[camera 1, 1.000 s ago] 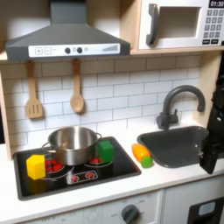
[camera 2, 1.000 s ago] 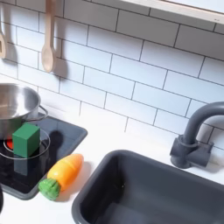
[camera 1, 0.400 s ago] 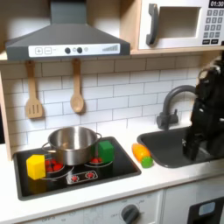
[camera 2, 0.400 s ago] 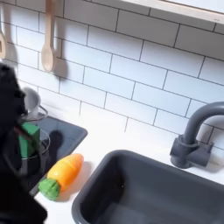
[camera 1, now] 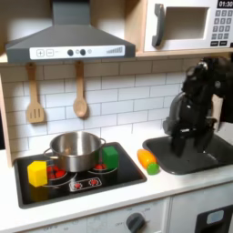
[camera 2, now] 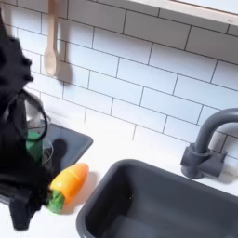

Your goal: Reach green block

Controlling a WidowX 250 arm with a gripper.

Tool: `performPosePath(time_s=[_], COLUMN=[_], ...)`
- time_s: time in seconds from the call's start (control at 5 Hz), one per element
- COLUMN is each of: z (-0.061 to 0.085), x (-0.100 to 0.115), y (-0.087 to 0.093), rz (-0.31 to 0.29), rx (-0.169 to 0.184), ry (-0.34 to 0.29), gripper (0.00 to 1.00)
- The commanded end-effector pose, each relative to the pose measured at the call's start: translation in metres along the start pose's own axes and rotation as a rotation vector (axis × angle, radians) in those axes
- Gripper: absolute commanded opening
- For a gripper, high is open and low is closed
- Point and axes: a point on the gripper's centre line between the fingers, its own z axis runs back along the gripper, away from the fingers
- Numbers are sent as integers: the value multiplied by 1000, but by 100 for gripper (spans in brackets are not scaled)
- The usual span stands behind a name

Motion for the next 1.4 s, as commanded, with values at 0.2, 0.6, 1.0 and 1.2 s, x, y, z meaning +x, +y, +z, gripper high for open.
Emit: performPosePath(time_s=[0.2,0.6,1.0,1.2], z=[-10,-23,-36,-44], x=[53,88,114,122], y=[21,37,48,52], rz=[35,79,101,112], rx=[21,42,58,60], ry=[-28,-27,-22,-16], gripper=[100,100,100,100])
